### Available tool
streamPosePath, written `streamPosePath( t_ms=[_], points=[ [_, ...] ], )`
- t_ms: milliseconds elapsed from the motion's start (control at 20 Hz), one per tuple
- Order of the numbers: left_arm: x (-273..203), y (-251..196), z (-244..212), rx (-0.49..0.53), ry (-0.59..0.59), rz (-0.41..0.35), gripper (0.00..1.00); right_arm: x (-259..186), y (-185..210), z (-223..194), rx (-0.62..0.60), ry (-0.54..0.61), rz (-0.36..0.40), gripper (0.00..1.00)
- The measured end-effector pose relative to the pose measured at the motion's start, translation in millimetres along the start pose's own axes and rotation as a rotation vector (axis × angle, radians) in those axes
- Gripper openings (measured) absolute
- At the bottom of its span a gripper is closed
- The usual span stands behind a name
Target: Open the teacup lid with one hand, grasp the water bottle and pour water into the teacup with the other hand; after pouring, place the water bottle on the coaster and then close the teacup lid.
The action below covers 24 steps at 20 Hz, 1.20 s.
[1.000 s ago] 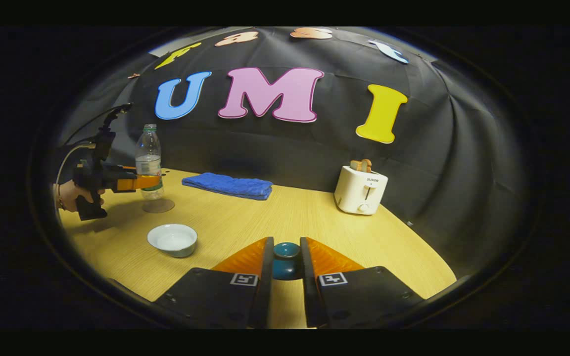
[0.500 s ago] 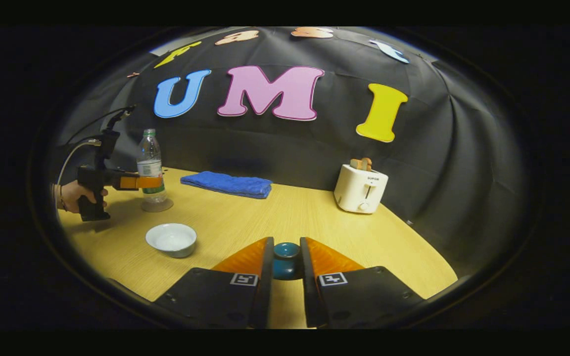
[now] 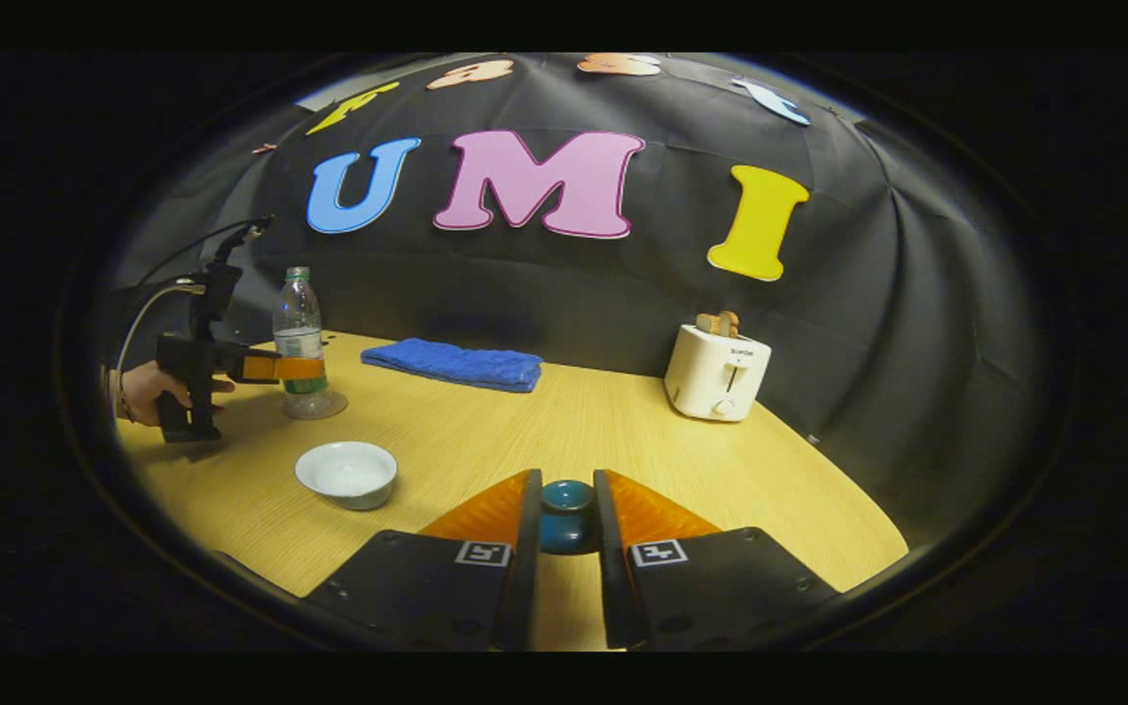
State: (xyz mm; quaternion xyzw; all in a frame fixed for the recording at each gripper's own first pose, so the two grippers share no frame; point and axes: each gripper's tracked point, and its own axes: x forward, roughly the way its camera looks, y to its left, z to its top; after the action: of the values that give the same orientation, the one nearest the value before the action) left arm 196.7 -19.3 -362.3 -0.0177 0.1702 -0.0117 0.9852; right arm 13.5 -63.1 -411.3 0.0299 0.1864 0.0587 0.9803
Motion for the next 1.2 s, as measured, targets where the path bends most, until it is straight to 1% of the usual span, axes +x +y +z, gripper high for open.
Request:
streamPosePath(
  t_ms=[50,100,150,200,250,300,450,650,700,750,800,1050,1100,1150,1200],
  points=[
    [0.5,-1.0,0.5,0.003,-0.001,-0.002,0.85,-0.6,0.4,0.7,0.001,-0.001,0.0,0.25],
    [-0.5,-1.3,1.6,0.006,-0.001,-0.001,0.9,-0.9,0.3,1.0,0.004,-0.002,0.0,0.25],
    [-1.4,-1.1,2.5,0.004,-0.003,0.001,0.92,-0.6,2.2,2.4,0.009,-0.003,0.002,0.25],
    [-2.4,-1.6,2.8,0.0,-0.004,0.0,0.93,-0.7,4.4,4.4,0.015,-0.006,0.006,0.35],
    [-3.3,-1.0,2.3,-0.003,-0.003,0.0,0.93,-0.4,7.1,5.9,0.021,-0.009,0.01,0.35],
    [-4.4,-0.1,0.9,-0.005,0.001,0.001,0.93,0.8,11.4,6.9,0.024,-0.012,0.019,0.3],
    [-9.6,2.3,-2.9,0.001,0.011,0.005,0.94,3.8,26.7,11.7,0.032,-0.023,0.052,0.3],
    [-24.8,3.7,-18.6,0.014,0.034,0.011,0.94,8.0,58.2,17.2,0.059,-0.039,0.122,0.3],
    [-29.2,5.1,-22.0,0.013,0.039,0.016,0.94,8.3,67.4,17.4,0.064,-0.04,0.14,0.3],
    [-34.1,6.1,-26.1,0.014,0.044,0.022,0.94,8.7,75.5,18.0,0.071,-0.041,0.156,0.35],
    [-40.4,5.4,-31.1,0.016,0.051,0.023,0.94,8.7,83.8,18.7,0.079,-0.041,0.172,0.3],
    [-61.3,1.7,-41.1,0.043,0.071,0.024,0.94,13.0,119.2,13.4,0.09,-0.035,0.235,0.3],
    [-66.7,1.3,-40.4,0.041,0.068,0.029,0.94,13.4,124.4,13.1,0.095,-0.035,0.243,0.25],
    [-71.8,-0.2,-39.3,0.032,0.066,0.028,0.94,14.4,130.1,13.5,0.102,-0.036,0.25,0.3],
    [-77.1,-1.5,-39.0,0.021,0.066,0.029,0.94,16.0,133.7,13.0,0.105,-0.038,0.255,0.3]
  ],
)
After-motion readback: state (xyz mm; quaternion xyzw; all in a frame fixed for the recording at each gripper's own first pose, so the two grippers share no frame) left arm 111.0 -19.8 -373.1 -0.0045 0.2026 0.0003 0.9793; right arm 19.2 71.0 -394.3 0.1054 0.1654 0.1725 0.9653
